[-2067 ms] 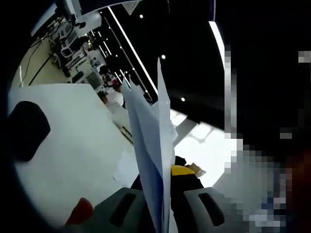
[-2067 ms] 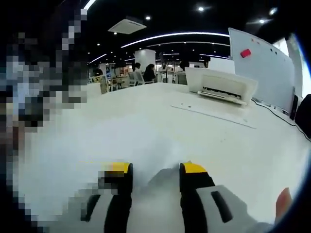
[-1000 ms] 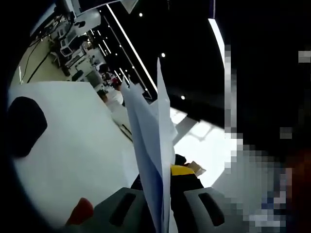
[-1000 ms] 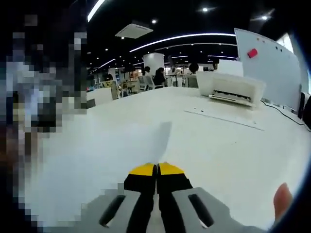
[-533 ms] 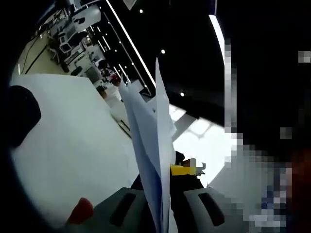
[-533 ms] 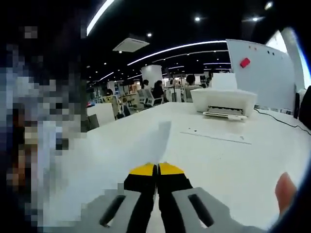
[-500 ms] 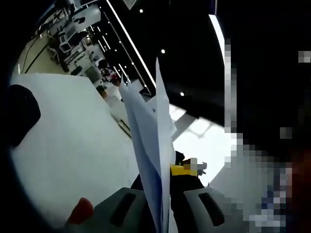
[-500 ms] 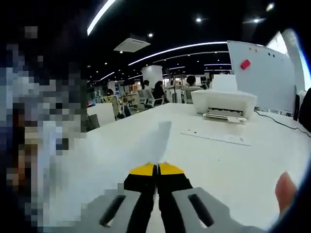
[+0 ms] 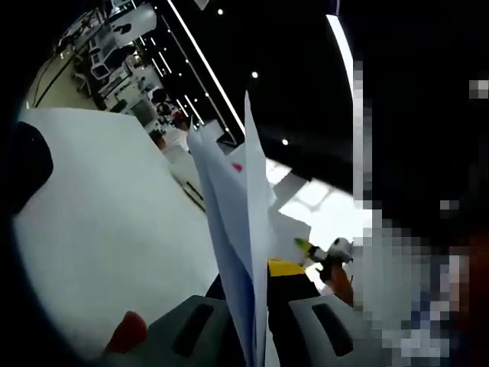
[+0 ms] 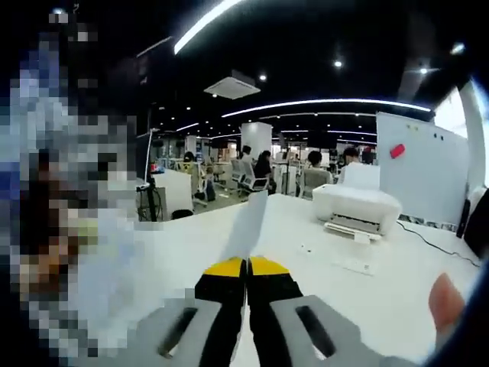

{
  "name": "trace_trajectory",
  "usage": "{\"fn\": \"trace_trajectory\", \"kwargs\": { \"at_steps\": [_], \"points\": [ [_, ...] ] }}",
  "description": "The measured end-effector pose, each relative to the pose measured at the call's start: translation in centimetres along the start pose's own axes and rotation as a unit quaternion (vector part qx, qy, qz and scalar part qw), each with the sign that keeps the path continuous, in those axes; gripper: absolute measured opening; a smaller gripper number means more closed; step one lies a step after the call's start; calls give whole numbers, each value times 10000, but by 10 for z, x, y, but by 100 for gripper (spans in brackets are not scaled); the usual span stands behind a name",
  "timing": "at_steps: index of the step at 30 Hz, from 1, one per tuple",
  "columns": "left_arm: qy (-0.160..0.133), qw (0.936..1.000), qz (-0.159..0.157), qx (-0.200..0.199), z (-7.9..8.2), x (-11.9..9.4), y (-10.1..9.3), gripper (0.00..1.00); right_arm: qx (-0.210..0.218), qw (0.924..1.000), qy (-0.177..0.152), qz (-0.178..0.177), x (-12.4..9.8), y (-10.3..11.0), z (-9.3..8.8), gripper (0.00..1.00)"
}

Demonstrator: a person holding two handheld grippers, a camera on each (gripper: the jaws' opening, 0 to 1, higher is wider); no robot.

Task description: Organize the stack of printing papers by aligning and flattening the scattered papers on the table

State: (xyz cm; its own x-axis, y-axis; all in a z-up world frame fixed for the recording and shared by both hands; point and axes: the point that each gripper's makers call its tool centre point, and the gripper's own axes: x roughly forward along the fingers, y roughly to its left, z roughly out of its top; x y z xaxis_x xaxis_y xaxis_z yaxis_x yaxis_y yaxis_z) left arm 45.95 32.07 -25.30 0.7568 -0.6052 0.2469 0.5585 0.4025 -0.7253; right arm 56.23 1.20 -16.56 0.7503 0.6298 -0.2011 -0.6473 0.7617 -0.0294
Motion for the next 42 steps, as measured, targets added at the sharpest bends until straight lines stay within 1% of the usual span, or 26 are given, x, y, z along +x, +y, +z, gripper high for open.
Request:
{"fn": "trace_trajectory", "kwargs": {
  "at_steps": [2, 4, 6, 8, 10, 13, 15, 17, 20, 25, 26, 28, 33, 36, 39, 40, 42],
  "points": [
    [40, 10000, 15, 18, -1, 2, -1, 6, -166, 9999, -17, 34, -5, 5, 11, 0],
    [62, 10000, 19, 15, -2, 2, -1, 6, -225, 9997, -35, 52, -9, 9, 19, 0],
    [75, 10000, 14, 21, -4, 3, -2, 6, -219, 9995, -106, 204, -15, 19, 30, 0],
    [76, 10000, 9, 13, -5, 3, -3, 6, -263, 9991, -152, 282, -20, 28, 40, 0],
    [83, 10000, 17, -15, -6, 4, -1, 6, -335, 9989, -145, 293, -24, 32, 46, 0],
    [95, 9999, 25, -34, -6, 5, 2, 6, -513, 9981, -181, 274, -33, 39, 61, 0],
    [95, 9999, 18, -50, -7, 5, 2, 6, -566, 9974, -280, 346, -41, 47, 73, 0],
    [103, 9999, 24, -50, -8, 6, 2, 6, -581, 9970, -322, 400, -46, 54, 80, 0],
    [86, 9999, 36, -60, -7, 7, 4, 6, -768, 9953, -463, 370, -57, 61, 96, 0],
    [83, 9999, 101, -78, -5, 10, 11, 6, -634, 9946, -617, 547, -72, 70, 118, 0],
    [75, 9999, 102, -88, -4, 10, 12, 6, -621, 9945, -628, 567, -75, 72, 120, 0],
    [67, 9999, 103, -96, -3, 11, 13, 6, -662, 9928, -712, 693, -84, 83, 129, 0],
    [77, 9998, 129, -99, -4, 14, 17, 6, -726, 9896, -778, 964, -101, 109, 140, 0],
    [54, 9999, 79, -101, -3, 17, 16, 6, -821, 9870, -814, 1115, -110, 130, 141, 0],
    [24, 9999, 24, -105, -5, 21, 13, 6, -787, 9846, -778, 1350, -118, 150, 137, 0],
    [15, 9999, 21, -114, -6, 21, 13, 6, -792, 9844, -770, 1372, -119, 154, 135, 0],
    [3, 9999, 13, -127, -6, 23, 14, 6, -749, 9820, -813, 1533, -126, 166, 135, 0]
  ]
}}
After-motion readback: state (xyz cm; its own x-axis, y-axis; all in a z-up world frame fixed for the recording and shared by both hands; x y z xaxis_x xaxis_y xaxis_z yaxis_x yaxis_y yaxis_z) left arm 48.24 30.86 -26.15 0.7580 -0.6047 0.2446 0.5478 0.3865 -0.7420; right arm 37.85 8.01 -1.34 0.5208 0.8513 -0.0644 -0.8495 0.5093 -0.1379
